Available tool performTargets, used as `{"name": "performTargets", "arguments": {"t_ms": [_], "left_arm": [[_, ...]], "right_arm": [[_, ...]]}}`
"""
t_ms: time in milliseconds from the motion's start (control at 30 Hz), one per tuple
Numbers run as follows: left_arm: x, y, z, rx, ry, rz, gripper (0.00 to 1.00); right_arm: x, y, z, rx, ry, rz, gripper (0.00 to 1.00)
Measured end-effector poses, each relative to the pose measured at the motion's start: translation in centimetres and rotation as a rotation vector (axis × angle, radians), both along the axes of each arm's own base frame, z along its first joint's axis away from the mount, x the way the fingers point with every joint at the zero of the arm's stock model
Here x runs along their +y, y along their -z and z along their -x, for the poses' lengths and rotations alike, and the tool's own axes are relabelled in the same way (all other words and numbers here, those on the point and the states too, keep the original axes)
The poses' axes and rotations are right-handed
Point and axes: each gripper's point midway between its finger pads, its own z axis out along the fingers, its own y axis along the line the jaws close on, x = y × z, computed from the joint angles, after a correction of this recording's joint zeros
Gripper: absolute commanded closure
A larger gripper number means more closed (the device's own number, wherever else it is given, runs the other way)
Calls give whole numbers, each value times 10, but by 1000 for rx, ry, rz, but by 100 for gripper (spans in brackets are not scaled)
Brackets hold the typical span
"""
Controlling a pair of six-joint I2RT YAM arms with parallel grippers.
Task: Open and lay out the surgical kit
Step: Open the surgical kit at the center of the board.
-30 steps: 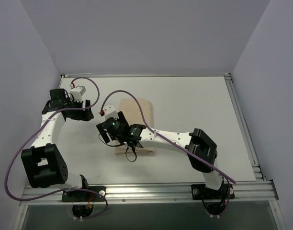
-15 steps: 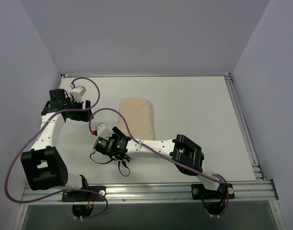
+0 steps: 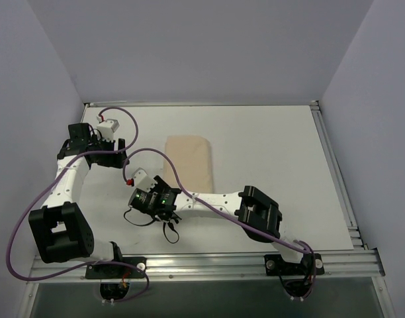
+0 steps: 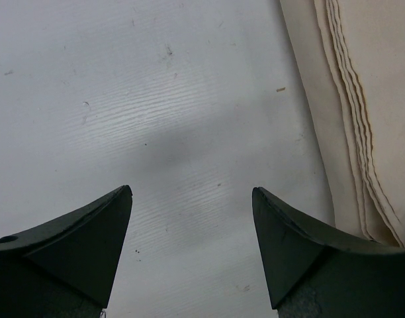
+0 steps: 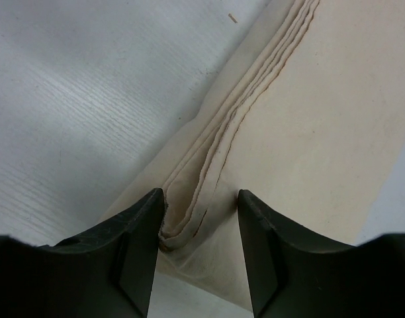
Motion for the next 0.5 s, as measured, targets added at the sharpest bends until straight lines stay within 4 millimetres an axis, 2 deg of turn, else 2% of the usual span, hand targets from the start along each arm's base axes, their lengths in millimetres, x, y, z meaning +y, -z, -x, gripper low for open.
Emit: {"name": "performTargets", "arguments": {"t_ms": [33, 67, 167, 233, 267, 500], "left_arm": [[0, 0, 0, 0, 1, 0, 18], [0, 0, 0, 0, 1, 0, 18], [0, 0, 0, 0, 1, 0, 18], [0, 0, 0, 1, 1, 0, 18], [0, 0, 0, 1, 1, 0, 18], [-1, 0, 1, 4, 8, 2, 18]], "right_arm": [[1, 1, 0, 4, -4, -1, 59], [1, 2, 1, 8, -7, -3, 67], [3, 4, 2, 21, -20, -10, 85], [3, 5, 1, 22, -19, -10, 92], [2, 5, 0, 22, -18, -9, 99], [-4, 9, -6, 25, 0, -48, 100]]}}
